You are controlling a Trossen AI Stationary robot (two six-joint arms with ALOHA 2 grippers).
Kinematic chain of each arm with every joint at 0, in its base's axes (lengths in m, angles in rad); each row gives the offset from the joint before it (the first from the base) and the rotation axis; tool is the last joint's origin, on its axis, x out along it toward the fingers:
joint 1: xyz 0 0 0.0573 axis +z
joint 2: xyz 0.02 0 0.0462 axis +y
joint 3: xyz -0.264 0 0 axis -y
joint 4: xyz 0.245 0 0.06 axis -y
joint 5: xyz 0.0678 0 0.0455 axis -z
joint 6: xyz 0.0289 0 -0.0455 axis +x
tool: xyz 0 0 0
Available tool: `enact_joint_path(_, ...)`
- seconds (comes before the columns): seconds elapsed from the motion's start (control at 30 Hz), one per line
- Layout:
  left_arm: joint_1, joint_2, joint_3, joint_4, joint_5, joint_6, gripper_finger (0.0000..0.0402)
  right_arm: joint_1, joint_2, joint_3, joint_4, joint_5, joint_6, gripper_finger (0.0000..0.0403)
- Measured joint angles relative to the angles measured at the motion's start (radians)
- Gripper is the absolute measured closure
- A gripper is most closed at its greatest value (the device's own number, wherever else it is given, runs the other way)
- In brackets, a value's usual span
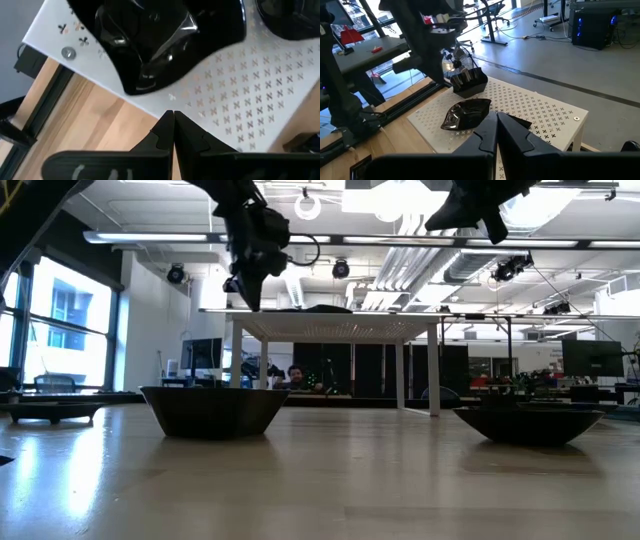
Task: Pick & Place Mini shaped plates
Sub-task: Put the distorted black square plate on the shelf, then stack the black leaf shaped plate on top of the black leaf shaped plate on the shelf
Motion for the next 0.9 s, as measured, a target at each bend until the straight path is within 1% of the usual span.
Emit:
enact_joint_path(0.17, 0.0, 0.0, -0.007, 0.057, -0.005, -0.032, 0.0401, 0.0, 0.0, 0.0, 0.0, 0.0, 0.001, 0.0401)
enact_joint_path(0.27, 0.0, 0.0, -0.007, 0.076, -0.029, -0.042, 0.0401, 0.0, 0.0, 0.0, 0.0, 0.0, 0.001, 0.04)
enact_joint_path(0.47, 0.0, 0.0, -0.007, 0.068, -0.083, -0.043, 0.0401, 0.0, 0.0, 0.0, 0.0, 0.0, 0.001, 0.0398)
enact_joint_path(0.67, 0.002, -0.003, -0.007, 0.035, -0.16, -0.031, 0.0401, 0.0, 0.0, 0.0, 0.0, -0.001, 0.001, 0.04)
enact_joint_path(0.77, 0.014, -0.036, -0.009, 0.012, -0.176, 0.021, 0.0401, 0.0, 0.0, 0.0, 0.0, -0.001, 0.001, 0.0397)
enact_joint_path(0.9, 0.015, -0.084, -0.007, 0.02, -0.21, 0.036, 0.0401, 0.0, 0.0, 0.0, 0.0, -0.001, 0.001, 0.0398)
